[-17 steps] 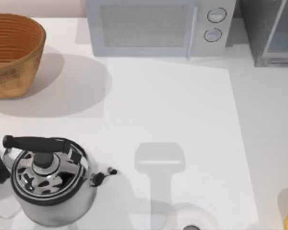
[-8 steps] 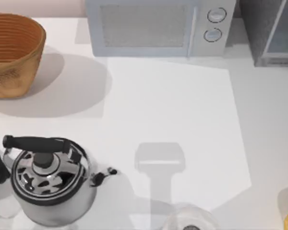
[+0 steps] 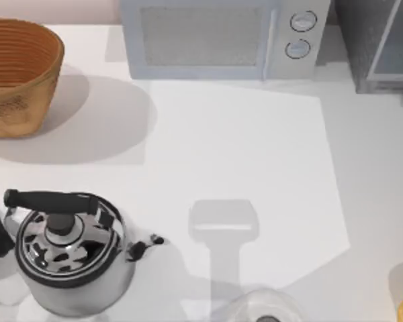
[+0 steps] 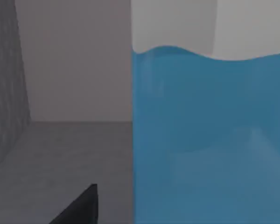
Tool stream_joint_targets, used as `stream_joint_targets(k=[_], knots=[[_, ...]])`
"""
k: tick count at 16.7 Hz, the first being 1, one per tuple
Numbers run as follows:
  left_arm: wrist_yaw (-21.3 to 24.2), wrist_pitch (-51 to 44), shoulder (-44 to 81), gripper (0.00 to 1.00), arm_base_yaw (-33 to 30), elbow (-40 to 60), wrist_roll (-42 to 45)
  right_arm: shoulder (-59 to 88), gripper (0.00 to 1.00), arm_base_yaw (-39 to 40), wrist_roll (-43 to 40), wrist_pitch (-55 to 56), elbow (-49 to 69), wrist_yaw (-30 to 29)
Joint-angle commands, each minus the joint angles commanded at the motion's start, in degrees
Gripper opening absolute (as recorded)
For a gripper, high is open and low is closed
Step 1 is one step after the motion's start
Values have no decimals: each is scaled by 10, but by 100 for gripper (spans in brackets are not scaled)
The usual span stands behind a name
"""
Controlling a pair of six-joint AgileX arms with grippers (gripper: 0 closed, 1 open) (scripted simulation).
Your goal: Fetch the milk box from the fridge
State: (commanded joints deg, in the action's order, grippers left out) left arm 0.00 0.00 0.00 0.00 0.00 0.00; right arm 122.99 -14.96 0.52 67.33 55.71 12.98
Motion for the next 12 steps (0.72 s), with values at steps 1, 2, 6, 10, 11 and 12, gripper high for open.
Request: stream_joint_targets(k=[1, 2, 6, 10, 11, 12], knots=[[0, 0, 0, 100, 0, 0, 0, 7, 100, 1, 0, -6, 13, -2], [0, 0, 0, 100, 0, 0, 0, 16, 100, 3, 0, -14, 31, -3], [0, 0, 0, 100, 0, 0, 0, 59, 100, 13, -1, -55, 116, -14], [0, 0, 0, 100, 0, 0, 0, 80, 100, 19, -1, -78, 159, -20], [0, 0, 0, 100, 0, 0, 0, 80, 100, 19, -1, -78, 159, -20], [0, 0, 0, 100, 0, 0, 0, 80, 100, 19, -1, -78, 159, -20]])
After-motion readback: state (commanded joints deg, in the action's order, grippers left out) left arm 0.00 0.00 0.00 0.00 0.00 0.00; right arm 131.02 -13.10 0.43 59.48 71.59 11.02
